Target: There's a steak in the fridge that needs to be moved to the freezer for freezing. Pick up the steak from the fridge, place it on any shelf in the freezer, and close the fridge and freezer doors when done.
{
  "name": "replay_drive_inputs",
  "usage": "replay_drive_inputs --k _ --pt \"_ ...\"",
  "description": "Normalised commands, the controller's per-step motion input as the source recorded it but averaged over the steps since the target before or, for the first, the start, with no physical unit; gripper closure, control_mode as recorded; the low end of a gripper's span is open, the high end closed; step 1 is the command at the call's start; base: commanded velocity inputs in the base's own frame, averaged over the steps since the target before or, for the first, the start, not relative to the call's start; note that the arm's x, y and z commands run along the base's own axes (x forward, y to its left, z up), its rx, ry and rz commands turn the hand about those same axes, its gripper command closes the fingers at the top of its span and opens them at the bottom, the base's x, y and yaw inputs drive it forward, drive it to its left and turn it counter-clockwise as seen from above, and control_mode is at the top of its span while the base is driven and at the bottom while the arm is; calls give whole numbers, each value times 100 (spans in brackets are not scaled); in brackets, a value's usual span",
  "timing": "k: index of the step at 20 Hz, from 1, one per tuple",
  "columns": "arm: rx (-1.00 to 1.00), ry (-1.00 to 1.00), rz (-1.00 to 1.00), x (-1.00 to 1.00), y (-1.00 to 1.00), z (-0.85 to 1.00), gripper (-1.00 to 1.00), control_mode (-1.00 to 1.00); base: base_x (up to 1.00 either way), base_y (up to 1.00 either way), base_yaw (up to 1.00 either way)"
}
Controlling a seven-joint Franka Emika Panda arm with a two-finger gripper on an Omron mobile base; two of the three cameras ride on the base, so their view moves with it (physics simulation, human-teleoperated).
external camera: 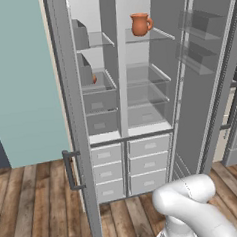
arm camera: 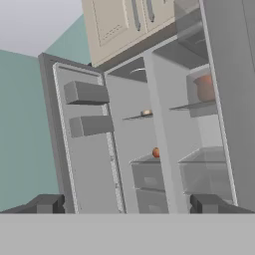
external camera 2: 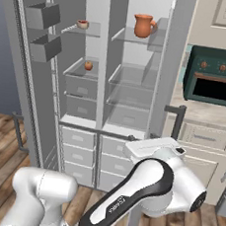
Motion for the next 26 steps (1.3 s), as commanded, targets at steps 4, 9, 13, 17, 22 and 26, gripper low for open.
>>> replay_drive_inputs --k 4,9,13,17,22,26 --pt "7 -2 15 37 -64 -1 -100 -100 0 0 0" --pt "3 -1 5 39 -63 -10 -100 -100 0 0 0" --pt "2 -1 4 52 -62 -19 -100 -100 0 0 0" --pt "0 0 6 37 -46 -30 -100 -100 0 0 0" --pt "0 0 5 15 -9 -37 -100 -100 0 0 0" --pt "0 0 0 41 0 -42 -100 -100 0 0 0"
